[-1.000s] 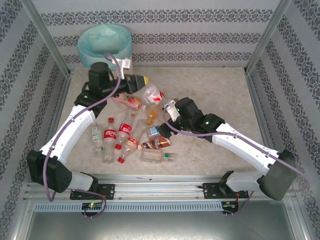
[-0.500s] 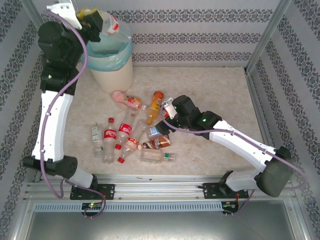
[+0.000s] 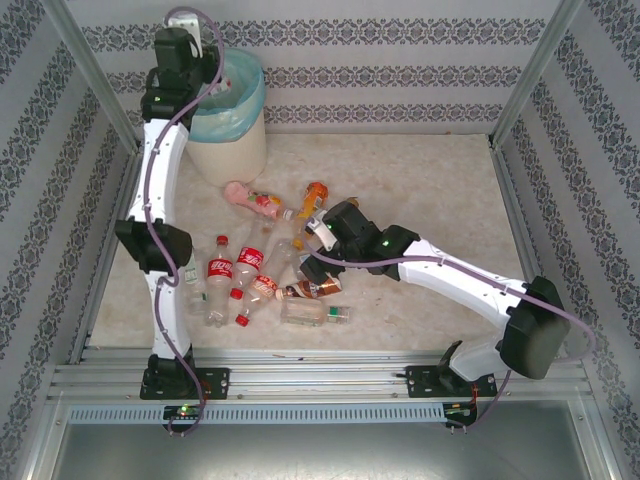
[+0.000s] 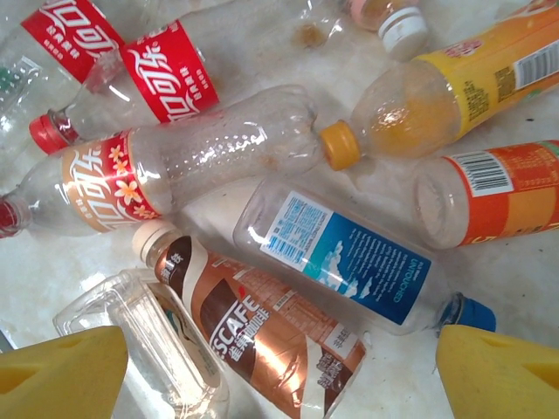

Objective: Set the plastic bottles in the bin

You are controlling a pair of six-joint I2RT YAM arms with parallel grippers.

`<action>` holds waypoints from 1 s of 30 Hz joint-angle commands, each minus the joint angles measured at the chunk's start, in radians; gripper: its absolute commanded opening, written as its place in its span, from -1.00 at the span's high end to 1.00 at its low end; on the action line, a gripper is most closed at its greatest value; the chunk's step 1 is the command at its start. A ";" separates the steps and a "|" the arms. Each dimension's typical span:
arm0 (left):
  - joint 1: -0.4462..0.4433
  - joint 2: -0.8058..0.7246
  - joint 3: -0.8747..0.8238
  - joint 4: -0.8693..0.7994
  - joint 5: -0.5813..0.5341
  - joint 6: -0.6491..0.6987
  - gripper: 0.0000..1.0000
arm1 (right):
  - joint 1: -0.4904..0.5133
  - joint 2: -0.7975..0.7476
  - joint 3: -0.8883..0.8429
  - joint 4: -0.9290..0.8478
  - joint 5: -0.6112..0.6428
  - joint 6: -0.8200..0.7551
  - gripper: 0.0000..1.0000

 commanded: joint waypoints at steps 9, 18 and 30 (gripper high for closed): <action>0.015 0.161 0.038 -0.111 0.109 -0.003 1.00 | 0.026 0.064 0.040 -0.035 0.011 0.033 -0.81; 0.018 0.216 0.028 -0.138 0.111 0.047 0.77 | 0.049 0.144 0.093 -0.074 0.015 0.025 -0.81; 0.069 0.059 0.048 -0.047 0.172 -0.105 -0.30 | 0.072 0.164 0.137 -0.096 0.031 0.013 -0.80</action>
